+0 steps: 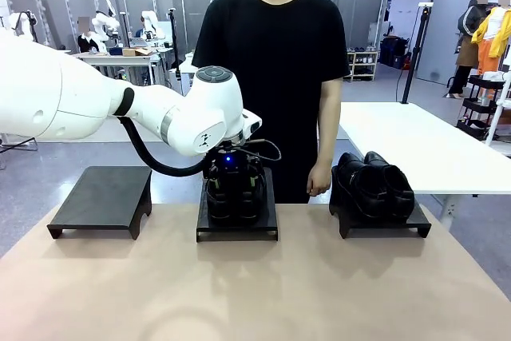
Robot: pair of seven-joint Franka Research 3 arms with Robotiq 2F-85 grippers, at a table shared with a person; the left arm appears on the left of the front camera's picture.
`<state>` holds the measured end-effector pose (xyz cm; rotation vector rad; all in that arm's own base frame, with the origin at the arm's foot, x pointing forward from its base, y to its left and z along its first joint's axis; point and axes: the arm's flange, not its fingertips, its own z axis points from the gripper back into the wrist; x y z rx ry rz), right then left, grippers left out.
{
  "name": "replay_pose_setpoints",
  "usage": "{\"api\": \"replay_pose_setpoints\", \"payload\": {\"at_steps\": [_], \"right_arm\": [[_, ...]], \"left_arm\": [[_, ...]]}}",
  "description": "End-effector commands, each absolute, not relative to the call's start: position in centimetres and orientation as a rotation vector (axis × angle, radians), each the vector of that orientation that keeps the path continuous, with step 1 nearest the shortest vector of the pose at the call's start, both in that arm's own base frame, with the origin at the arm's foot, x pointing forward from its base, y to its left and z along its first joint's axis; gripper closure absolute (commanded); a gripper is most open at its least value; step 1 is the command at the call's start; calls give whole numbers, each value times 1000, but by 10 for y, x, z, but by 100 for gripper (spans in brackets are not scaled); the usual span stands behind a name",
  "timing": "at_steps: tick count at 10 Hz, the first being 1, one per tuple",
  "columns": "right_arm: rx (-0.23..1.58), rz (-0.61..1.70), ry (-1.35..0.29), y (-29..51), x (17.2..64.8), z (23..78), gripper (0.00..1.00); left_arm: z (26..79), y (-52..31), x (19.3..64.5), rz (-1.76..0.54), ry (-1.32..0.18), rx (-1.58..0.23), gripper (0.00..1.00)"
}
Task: Place the shoes on the stand as instructed by the person.
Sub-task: Pick up another pair of Shoes and place it on the Shoes Stand indicated by the person.
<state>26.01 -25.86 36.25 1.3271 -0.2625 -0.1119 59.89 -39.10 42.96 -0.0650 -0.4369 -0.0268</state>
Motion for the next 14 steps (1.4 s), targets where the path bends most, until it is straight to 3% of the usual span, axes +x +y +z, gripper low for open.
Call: {"api": "replay_pose_setpoints", "payload": {"at_steps": [1,4,6,10,14], "right_arm": [[1323,-113,-253,-258,258,366,0],[1323,-113,-253,-258,258,366,0],[1323,-113,-253,-258,258,366,0],[1323,-113,-253,-258,258,366,0],[1323,-113,-253,-258,258,366,0]], "left_arm": [[429,-391,601,-23,-438,-66,0],[430,-391,599,-27,-437,-65,0],[472,-369,582,-58,-406,-50,0],[526,-285,515,-164,-304,-221,0],[544,-149,462,-155,-326,-454,0]]}}
